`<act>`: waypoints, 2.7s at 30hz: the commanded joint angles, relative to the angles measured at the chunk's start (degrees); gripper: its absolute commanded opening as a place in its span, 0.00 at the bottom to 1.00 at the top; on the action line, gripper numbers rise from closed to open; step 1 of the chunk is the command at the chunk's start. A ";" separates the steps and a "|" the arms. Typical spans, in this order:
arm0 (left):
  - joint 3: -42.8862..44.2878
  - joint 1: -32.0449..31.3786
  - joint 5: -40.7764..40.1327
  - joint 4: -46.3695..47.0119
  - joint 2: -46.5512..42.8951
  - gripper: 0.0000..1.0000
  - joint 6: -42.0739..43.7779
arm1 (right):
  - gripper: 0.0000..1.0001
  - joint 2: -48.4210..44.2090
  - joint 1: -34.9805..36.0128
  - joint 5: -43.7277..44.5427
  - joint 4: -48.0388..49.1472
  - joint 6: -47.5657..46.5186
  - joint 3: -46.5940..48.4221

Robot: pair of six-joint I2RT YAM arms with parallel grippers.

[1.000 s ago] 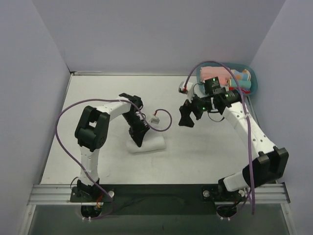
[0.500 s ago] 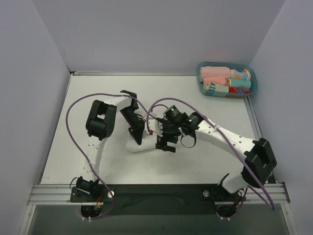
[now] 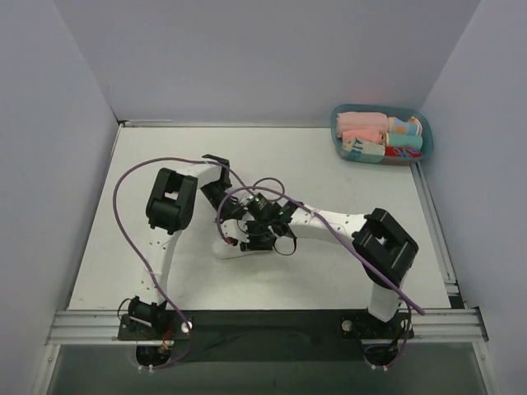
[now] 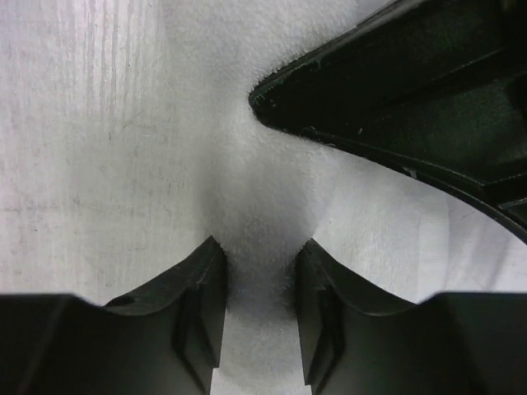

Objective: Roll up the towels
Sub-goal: Roll the towel

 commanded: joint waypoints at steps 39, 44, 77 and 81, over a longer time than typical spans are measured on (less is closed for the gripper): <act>-57.42 -1.25 -20.24 61.98 -72.10 0.94 -0.79 | 0.00 42.34 -15.46 -45.46 -53.04 9.94 45.96; -61.82 -10.94 -28.59 71.04 -70.44 0.94 0.35 | 0.00 44.19 -16.08 -45.55 -53.74 13.11 47.29; -30.73 -5.43 -9.28 29.95 -30.21 0.22 4.92 | 0.50 -1.22 -31.81 -26.92 -32.58 25.07 24.03; -20.27 -3.49 -6.90 20.53 -17.39 0.23 8.35 | 0.59 -12.21 -30.24 -23.58 -25.72 24.37 12.77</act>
